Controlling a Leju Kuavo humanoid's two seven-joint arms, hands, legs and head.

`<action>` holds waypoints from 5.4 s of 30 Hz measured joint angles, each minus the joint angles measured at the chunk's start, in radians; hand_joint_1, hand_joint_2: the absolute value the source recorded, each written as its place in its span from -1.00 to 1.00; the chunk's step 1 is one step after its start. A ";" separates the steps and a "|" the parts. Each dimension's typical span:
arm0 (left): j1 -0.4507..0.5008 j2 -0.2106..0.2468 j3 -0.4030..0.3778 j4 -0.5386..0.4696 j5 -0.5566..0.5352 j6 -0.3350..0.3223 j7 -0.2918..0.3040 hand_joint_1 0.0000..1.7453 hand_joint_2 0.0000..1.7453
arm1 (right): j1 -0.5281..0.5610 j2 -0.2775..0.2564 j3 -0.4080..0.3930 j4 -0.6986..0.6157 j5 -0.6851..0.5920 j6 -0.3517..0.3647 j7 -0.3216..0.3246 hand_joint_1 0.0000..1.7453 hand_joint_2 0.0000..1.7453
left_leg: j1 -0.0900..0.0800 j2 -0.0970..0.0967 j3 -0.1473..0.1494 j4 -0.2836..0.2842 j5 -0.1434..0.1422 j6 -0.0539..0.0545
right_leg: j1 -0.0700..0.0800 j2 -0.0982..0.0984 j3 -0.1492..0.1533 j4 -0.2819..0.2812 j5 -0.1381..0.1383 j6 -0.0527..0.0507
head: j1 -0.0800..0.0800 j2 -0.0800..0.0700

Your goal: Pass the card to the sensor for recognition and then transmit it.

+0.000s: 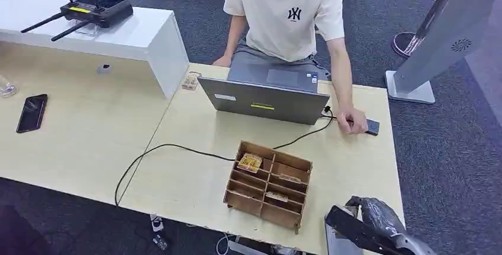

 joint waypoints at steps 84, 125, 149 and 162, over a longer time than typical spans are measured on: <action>0.020 -0.002 0.015 0.000 0.085 0.066 -0.033 -1.00 -1.00 | 0.158 0.038 -0.093 -0.288 -0.098 -0.304 -0.127 1.00 1.00 | 0.000 0.000 0.000 0.000 -0.001 0.000 | 0.000 0.000 0.000 0.000 0.000 0.000 | 0.000 0.000; -0.037 -0.002 -0.063 -0.003 -0.048 -0.065 -0.040 -1.00 -1.00 | -0.424 0.445 -0.042 0.032 0.205 -0.458 -0.098 1.00 1.00 | 0.000 0.001 0.001 0.000 0.002 -0.001 | 0.000 0.001 0.001 0.001 0.002 -0.002 | 0.000 0.000; -0.048 0.008 -0.101 -0.016 -0.060 -0.078 -0.041 -1.00 -1.00 | -0.500 0.497 -0.069 0.246 0.434 -0.446 -0.069 -1.00 1.00 | 0.000 0.000 0.001 0.000 0.002 -0.001 | 0.000 0.000 0.001 0.001 0.001 -0.002 | 0.000 0.000; -0.022 0.000 -0.087 -0.016 -0.019 0.000 -0.023 -1.00 -1.00 | -0.317 0.546 -0.124 0.082 -0.014 -0.479 -0.233 -1.00 1.00 | 0.000 -0.001 0.001 0.000 0.002 -0.001 | 0.000 0.000 0.000 0.001 0.000 -0.002 | 0.000 0.000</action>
